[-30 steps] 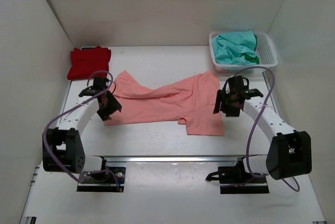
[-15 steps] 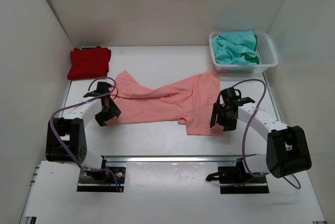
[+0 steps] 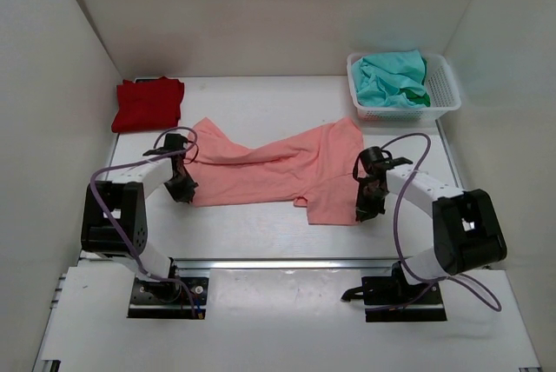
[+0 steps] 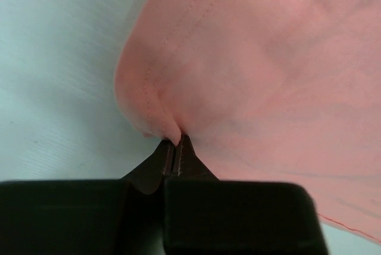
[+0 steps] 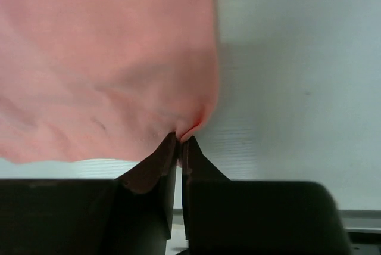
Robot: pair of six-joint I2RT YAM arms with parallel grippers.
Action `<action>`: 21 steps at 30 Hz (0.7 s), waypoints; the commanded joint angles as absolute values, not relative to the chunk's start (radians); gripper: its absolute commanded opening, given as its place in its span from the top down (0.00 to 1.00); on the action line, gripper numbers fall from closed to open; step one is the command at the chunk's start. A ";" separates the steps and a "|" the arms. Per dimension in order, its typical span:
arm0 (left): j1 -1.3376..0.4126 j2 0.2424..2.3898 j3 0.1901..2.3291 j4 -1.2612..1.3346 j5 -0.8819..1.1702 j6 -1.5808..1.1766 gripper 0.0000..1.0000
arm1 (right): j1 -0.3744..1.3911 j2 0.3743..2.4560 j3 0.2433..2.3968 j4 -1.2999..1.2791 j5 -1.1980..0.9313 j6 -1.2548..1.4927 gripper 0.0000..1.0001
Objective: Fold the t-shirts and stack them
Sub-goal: Flatten out the tshirt
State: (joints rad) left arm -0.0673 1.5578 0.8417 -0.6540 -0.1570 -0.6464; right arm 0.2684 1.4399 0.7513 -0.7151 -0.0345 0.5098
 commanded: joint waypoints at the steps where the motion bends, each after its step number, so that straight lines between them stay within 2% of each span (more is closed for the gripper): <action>1: -0.040 1.560 0.903 -0.666 -0.068 -0.630 1.00 | 0.316 1.445 0.889 -0.747 -0.059 0.514 1.00; 2: -0.049 1.542 0.928 -0.689 -0.063 -0.637 1.00 | 0.322 1.422 0.985 -0.756 -0.052 0.523 1.00; 4: -0.084 1.563 1.143 -0.803 -0.118 -0.638 1.00 | 0.304 1.349 1.132 -0.767 -0.049 0.532 0.99; 7: -0.162 1.586 1.354 -0.874 -0.187 -0.653 1.00 | 0.230 1.325 1.363 -0.742 -0.120 0.551 0.99; 11: -0.138 1.578 1.541 -0.890 -0.080 -0.713 1.00 | 0.204 1.356 1.690 -0.773 -0.170 0.482 1.00; 15: -0.120 1.572 1.802 -0.957 -0.109 -0.735 1.00 | 0.196 1.330 1.810 -0.727 -0.183 0.442 1.00; 17: -0.095 1.554 2.001 -0.994 -0.144 -0.764 1.00 | 0.186 1.274 1.827 -0.668 -0.161 0.420 1.00; 21: -0.003 1.465 2.091 -0.960 -0.078 -0.814 1.00 | 0.140 1.189 1.864 -0.623 -0.153 0.390 1.00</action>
State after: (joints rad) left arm -0.0647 1.5852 2.0323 -0.9367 -0.0952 -0.7612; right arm 0.1684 1.2503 1.8072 -0.7025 -0.1631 0.4332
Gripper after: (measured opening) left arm 0.033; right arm 0.031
